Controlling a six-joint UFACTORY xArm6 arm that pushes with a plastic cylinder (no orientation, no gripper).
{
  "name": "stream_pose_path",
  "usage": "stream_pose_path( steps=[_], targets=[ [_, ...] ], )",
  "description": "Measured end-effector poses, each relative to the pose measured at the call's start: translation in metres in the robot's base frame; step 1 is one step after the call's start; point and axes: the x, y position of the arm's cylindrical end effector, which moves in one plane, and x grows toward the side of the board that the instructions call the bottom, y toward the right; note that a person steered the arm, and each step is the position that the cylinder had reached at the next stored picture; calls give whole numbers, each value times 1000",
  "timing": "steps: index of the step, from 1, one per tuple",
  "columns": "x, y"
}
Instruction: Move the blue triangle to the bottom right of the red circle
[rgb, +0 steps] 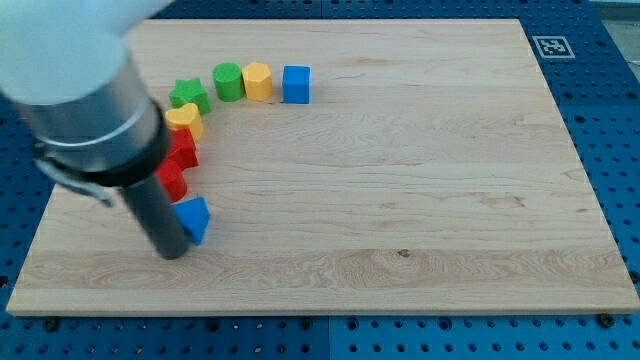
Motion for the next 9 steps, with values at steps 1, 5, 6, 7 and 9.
stream_pose_path(
  steps=[1,5,6,7,9],
  targets=[
    [0,38],
    [-14,-9],
    [-16,-9],
    [-14,-22],
    [-38,-93]
  ],
)
